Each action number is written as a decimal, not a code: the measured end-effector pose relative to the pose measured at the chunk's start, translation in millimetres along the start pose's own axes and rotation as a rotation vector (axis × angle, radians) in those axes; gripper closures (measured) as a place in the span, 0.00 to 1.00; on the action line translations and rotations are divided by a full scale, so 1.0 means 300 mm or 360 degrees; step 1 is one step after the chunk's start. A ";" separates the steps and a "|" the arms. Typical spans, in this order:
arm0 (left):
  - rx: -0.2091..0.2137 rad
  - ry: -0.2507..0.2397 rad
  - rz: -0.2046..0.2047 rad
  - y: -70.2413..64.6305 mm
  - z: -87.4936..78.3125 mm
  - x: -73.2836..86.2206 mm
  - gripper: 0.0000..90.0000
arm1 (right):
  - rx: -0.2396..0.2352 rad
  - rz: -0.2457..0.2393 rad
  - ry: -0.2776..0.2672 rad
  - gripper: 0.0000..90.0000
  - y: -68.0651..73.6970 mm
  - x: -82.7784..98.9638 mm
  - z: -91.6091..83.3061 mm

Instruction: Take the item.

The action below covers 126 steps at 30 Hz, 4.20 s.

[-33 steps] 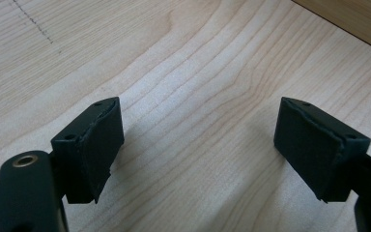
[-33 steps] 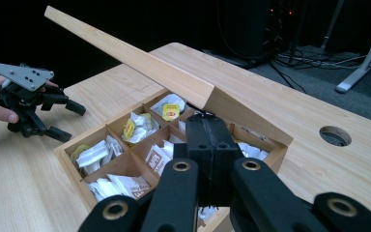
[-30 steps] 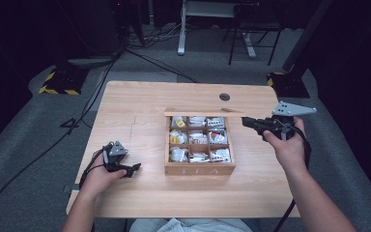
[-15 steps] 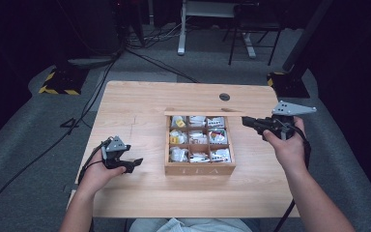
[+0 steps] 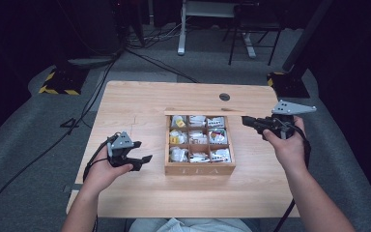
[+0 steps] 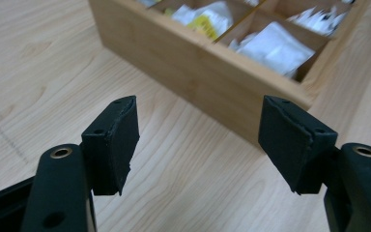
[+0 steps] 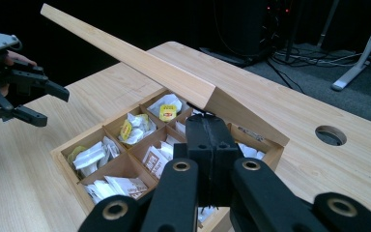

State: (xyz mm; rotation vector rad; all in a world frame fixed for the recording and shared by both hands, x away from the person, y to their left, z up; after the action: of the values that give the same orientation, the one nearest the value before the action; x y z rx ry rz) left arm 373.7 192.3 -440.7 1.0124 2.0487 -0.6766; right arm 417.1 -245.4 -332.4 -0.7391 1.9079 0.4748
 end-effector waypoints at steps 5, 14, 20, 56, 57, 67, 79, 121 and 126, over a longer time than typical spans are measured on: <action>0.0047 0.0004 0.0047 -0.042 0.003 -0.047 0.36 | 0.0002 -0.0002 0.0005 1.00 0.000 -0.001 0.000; 0.0165 -0.0004 0.0142 -0.120 0.050 -0.140 0.38 | -0.0008 0.0003 0.0004 1.00 0.000 -0.001 0.001; 0.0210 0.0024 0.0179 -0.145 0.092 -0.174 0.38 | -0.0017 0.0001 0.0004 1.00 -0.001 0.001 0.001; 0.0275 -0.0055 0.0177 -0.180 0.303 -0.261 0.46 | -0.0044 0.0023 0.0006 1.00 0.001 -0.001 0.009; 0.0287 -0.0055 0.0174 -0.180 0.309 -0.262 0.47 | -0.0044 0.0025 0.0006 1.00 0.001 0.000 0.010; 0.0359 -0.0013 0.0114 -0.168 0.372 -0.276 0.58 | -0.0051 0.0029 0.0012 1.00 0.000 0.004 0.016; 0.0380 0.0168 0.0146 -0.164 0.433 -0.262 0.75 | -0.0060 0.0032 0.0018 1.00 -0.002 0.006 0.020; 0.0289 0.0248 0.0167 -0.145 0.455 -0.257 0.88 | -0.0077 0.0032 0.0020 1.00 -0.002 0.012 0.021; 0.0310 0.0253 0.0177 -0.153 0.448 -0.262 0.87 | -0.0083 0.0034 0.0021 1.00 -0.003 0.015 0.021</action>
State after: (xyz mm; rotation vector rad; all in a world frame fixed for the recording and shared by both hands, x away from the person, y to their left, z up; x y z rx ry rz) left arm 420.0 37.0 -450.8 1.3191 2.0725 -0.7699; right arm 420.3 -243.4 -339.0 -0.7582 1.9237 0.5358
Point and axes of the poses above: each handheld gripper's, and its own axes: z roughly forward along the jaws, x roughly out of its underside, y roughly to its left, the point moved 2 cm from there along z, roughly forward along the jaws, and after that the axes turned 7 degrees about x, right-handed, at the moved point
